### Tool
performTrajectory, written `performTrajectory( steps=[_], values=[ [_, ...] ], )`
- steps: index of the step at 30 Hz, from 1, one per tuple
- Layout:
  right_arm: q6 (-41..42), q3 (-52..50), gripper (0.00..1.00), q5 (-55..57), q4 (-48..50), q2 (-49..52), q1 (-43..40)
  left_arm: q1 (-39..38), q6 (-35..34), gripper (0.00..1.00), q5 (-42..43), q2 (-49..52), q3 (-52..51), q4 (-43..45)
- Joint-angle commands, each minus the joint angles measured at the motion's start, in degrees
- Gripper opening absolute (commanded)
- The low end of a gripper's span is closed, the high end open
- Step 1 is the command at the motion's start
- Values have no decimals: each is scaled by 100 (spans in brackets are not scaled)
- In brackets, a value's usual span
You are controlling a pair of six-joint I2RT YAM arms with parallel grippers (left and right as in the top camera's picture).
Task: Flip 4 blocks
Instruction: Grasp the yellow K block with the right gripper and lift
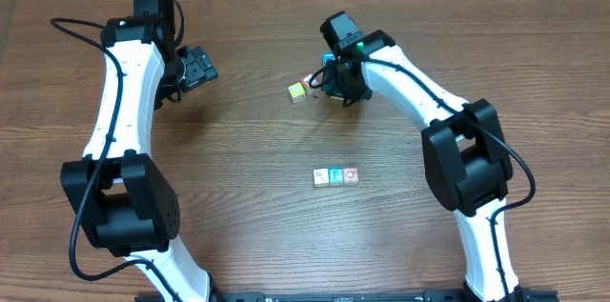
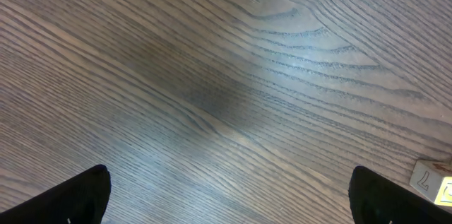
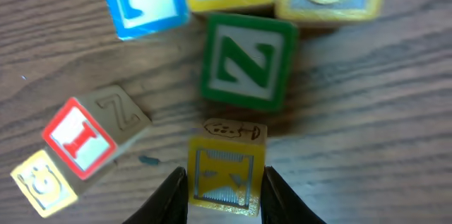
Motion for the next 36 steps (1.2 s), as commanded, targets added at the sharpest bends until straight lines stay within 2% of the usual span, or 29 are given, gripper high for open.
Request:
performTrajectory(
  steps=[1,8,16,24,29,36],
  values=[
    [-262,247,28,-181,-192,-586,-118,11,-81,100,-52,-98,92,7],
    [-273,247,28,-181,-946,-1091,-157,11,-81,100,-52,-98,92,7],
    [-321,247,27,-181,-2002,-1209,-157,11,-81,100,-52,-98,92,7],
    [-918,247,27,-391,-2839,-1209,-142,11,-81,100,-52,-98,92,7],
    [-916,245,20,-509,-3018,-1209,-140,11,-81,100,-52,-98,92,7],
    [-914,205,21,-822,-2999,-1209,4,11,-81,100,-52,-98,92,7]
  ],
)
